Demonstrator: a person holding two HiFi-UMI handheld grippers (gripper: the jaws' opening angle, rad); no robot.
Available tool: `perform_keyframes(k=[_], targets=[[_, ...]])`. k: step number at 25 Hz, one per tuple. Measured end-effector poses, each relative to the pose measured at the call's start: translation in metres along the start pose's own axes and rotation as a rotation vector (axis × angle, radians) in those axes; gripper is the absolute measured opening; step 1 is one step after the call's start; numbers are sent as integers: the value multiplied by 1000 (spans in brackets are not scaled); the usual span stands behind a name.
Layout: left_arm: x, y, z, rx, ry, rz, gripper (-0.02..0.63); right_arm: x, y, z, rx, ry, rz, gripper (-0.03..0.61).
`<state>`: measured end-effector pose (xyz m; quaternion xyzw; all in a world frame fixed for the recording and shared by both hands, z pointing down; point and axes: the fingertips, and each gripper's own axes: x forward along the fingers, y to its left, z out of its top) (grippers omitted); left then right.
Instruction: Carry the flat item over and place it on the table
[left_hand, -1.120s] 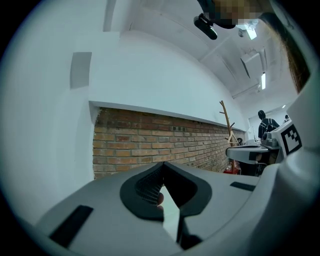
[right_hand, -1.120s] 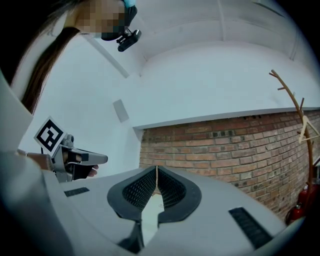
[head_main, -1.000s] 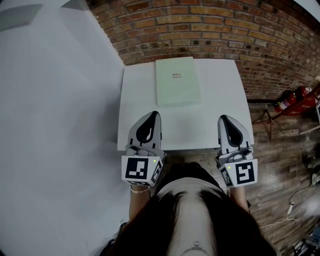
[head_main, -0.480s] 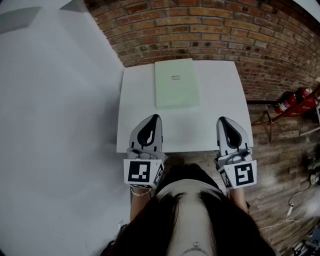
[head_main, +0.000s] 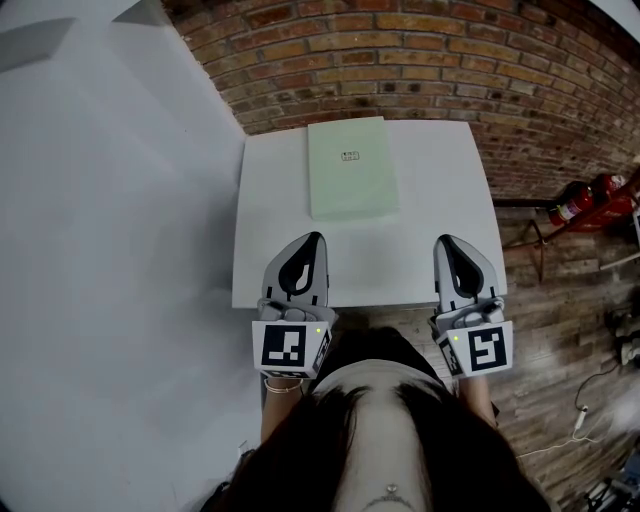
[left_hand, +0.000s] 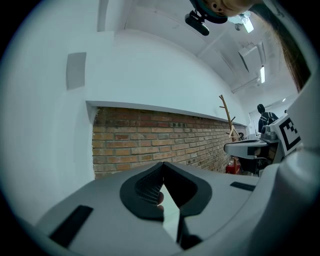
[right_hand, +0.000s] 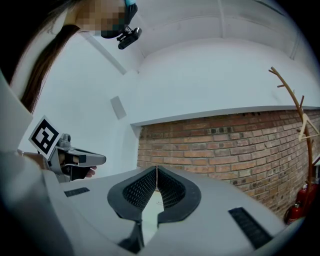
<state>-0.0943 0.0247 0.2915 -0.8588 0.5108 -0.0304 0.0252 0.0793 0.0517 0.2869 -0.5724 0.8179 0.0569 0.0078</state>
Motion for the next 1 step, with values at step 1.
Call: perform_keyframes(k=[1], targets=[[1,1,-1,-2,6,-1,11,1,0,0,0,0,0,41]])
